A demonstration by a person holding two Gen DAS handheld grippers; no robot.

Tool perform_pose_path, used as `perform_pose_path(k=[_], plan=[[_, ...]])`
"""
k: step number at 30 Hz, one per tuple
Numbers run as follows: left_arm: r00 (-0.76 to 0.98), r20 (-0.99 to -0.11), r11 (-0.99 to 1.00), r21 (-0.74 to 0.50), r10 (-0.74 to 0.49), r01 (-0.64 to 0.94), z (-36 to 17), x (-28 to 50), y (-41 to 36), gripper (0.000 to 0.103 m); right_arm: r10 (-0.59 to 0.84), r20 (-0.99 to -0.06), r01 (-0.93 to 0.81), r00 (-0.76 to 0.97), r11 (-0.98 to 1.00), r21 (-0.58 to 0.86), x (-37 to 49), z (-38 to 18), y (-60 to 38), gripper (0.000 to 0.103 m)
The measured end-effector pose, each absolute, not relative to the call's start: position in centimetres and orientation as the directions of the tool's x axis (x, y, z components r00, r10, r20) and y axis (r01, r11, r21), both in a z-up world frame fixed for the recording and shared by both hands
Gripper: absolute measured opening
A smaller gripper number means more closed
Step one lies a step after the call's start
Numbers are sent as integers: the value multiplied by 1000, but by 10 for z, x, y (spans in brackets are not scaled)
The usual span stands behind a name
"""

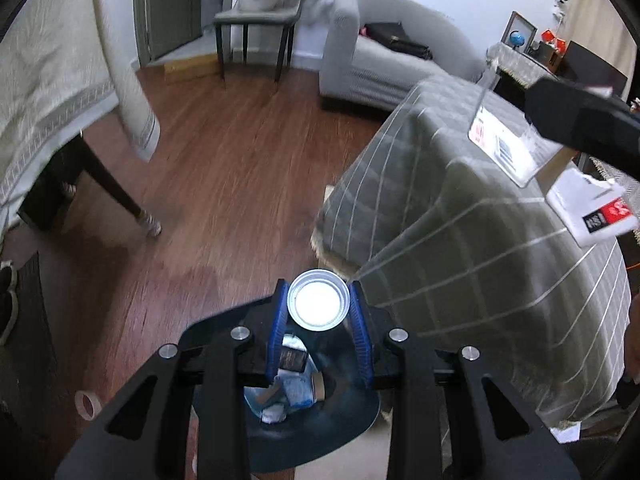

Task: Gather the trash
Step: 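Carry the clear lid and SanDisk packaging with both tools over the teal bin, then open the left tool to drop the lid while the right tool drops the packaging into the bin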

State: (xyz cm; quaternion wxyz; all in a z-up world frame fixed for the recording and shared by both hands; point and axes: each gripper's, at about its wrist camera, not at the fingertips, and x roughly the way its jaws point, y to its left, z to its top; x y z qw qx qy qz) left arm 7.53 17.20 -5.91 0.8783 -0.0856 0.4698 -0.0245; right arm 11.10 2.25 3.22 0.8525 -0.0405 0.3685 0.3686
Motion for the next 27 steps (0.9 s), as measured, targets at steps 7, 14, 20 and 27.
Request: perform_pose_path(k=[7, 14, 20, 27], plan=[[472, -867, 967, -234, -159, -103, -99, 69, 202, 32, 603, -682, -675, 415, 706, 214, 103, 21, 57, 74], [383, -907, 962, -241, -175, -130, -138, 57, 217, 33, 586, -716, -684, 378, 698, 210, 103, 2, 82, 75], [301, -933, 955, -253, -198, -153, -173, 52, 226, 33, 572, -751, -687, 330, 691, 224, 99, -17, 104, 75], [222, -947, 950, -271, -233, -157, -202, 44, 226, 32, 528, -793, -685, 305, 700, 203, 97, -38, 116, 75]])
